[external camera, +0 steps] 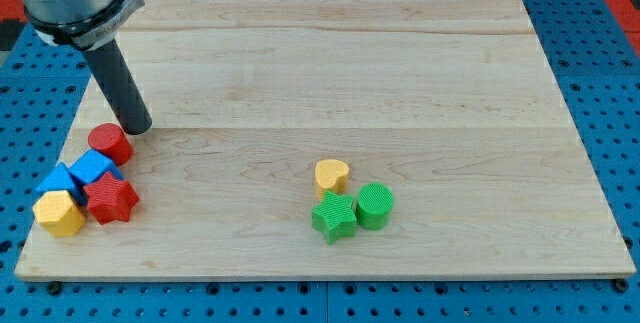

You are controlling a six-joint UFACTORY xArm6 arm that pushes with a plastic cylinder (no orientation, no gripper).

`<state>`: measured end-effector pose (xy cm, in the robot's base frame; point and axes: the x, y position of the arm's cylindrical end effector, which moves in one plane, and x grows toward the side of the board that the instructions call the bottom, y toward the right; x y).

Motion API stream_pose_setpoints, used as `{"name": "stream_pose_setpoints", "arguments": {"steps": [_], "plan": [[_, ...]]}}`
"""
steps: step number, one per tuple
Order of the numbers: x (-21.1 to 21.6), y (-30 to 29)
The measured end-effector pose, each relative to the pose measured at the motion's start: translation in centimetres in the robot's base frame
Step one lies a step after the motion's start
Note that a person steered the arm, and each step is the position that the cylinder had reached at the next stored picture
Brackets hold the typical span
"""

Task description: Slide the blue triangle to the right of the red star

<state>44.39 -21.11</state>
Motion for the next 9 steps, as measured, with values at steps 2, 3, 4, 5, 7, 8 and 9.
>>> {"name": "stream_pose_setpoints", "arguments": {"steps": [2, 3, 4, 5, 7, 8, 9], "plan": [[0.0, 0.0], [0.0, -0.2], [-0.1, -0.5], [-1.9, 0.8], [-2.1, 6.7], [-0.1, 7.6], [0.9, 7.7]]}}
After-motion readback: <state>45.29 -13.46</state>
